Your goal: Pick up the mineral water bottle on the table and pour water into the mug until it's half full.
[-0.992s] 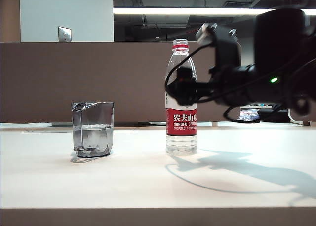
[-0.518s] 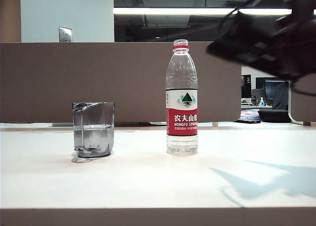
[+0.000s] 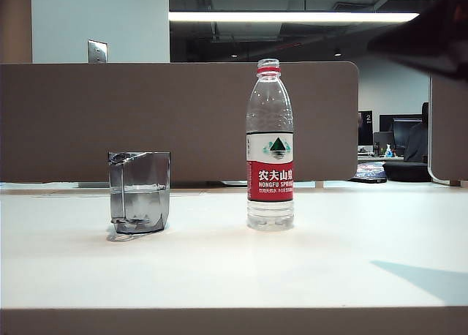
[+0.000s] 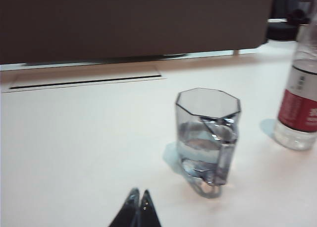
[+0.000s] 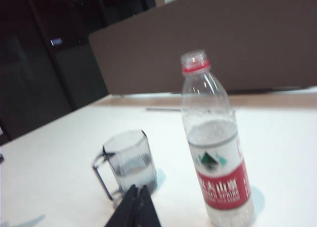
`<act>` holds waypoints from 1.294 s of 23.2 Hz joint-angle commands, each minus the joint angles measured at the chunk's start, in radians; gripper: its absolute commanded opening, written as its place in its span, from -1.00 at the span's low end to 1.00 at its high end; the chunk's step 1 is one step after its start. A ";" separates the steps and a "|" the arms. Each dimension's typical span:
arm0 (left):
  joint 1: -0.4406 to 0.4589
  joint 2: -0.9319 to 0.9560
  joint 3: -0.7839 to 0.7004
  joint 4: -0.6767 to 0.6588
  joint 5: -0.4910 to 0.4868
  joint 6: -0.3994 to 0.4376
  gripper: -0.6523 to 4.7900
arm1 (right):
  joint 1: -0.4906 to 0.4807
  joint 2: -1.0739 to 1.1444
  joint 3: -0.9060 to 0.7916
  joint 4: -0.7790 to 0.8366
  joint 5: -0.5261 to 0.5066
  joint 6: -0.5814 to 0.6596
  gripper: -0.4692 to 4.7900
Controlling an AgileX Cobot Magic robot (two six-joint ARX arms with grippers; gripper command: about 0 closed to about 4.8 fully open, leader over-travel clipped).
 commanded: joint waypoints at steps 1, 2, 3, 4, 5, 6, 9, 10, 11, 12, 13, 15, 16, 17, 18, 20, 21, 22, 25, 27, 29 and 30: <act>0.084 0.000 0.003 0.007 0.000 0.000 -0.78 | 0.001 -0.066 0.004 -0.042 0.031 0.004 -0.85; 0.107 0.000 0.003 0.006 0.000 0.000 -0.78 | 0.000 -0.090 0.004 -0.068 0.061 0.004 -0.85; 0.129 0.000 0.003 0.006 0.000 0.000 -0.78 | 0.000 -0.108 0.004 -0.090 0.091 0.003 -0.85; 0.153 0.000 0.003 0.006 0.000 0.000 -0.78 | 0.000 -0.132 0.004 -0.121 0.137 0.004 -0.85; 0.167 0.000 0.003 0.007 -0.002 0.000 -0.78 | 0.000 -0.153 0.004 -0.145 0.171 0.005 -0.85; 0.183 0.000 0.003 0.006 -0.003 0.000 -0.78 | 0.000 -0.191 0.004 -0.189 0.224 0.004 -0.85; 0.180 0.000 0.003 0.006 0.002 0.000 -0.78 | 0.000 -0.265 0.004 -0.312 0.306 -0.012 -0.85; 0.180 0.000 0.003 0.006 0.000 0.000 -0.78 | 0.000 -0.280 0.004 -0.339 0.323 -0.018 -0.85; 0.180 0.000 0.003 0.006 0.000 0.000 -0.78 | 0.000 -0.295 0.004 -0.365 0.339 -0.018 -0.85; 0.180 0.000 0.003 0.006 0.000 0.000 -0.78 | 0.000 -0.313 0.004 -0.392 0.355 -0.018 -0.85; 0.180 0.000 0.003 0.006 0.001 0.000 -0.78 | 0.000 -0.334 0.004 -0.425 0.371 -0.018 -0.85; 0.180 0.000 0.003 0.006 0.001 0.000 -0.78 | -0.001 -0.349 0.004 -0.446 0.375 -0.018 -0.85; 0.180 0.000 0.003 0.006 0.001 0.000 -0.78 | -0.001 -0.352 0.004 -0.462 0.388 -0.018 -0.84; 0.180 0.000 0.003 0.006 0.001 0.000 -0.78 | -0.001 -0.352 0.004 -0.467 0.388 -0.018 -0.84; 0.180 0.000 0.003 0.006 0.001 0.000 -0.78 | -0.001 -0.350 0.004 -0.469 0.384 -0.013 -0.84; 0.180 0.000 0.003 0.006 0.001 0.000 -0.78 | -0.001 -0.349 0.004 -0.471 0.385 -0.013 -0.84; 0.180 0.000 0.003 0.006 0.001 0.000 -0.78 | -0.001 -0.349 0.004 -0.472 0.385 -0.013 -0.84; 0.180 0.000 0.003 0.006 0.001 0.000 -0.78 | -0.001 -0.349 0.004 -0.473 0.385 -0.013 -0.84; 0.180 0.000 0.003 0.006 0.001 0.000 -0.78 | -0.001 -0.349 0.004 -0.485 0.385 -0.013 -0.84; 0.180 0.000 0.003 0.006 0.001 0.000 -0.78 | -0.001 -0.349 0.004 -0.493 0.385 -0.013 -0.84; 0.180 0.000 0.003 0.006 0.001 0.000 -0.78 | -0.001 -0.349 0.004 -0.494 0.385 -0.013 -0.84; 0.180 0.000 0.003 0.006 0.001 0.000 -0.78 | -0.001 -0.349 0.004 -0.494 0.385 -0.013 -0.84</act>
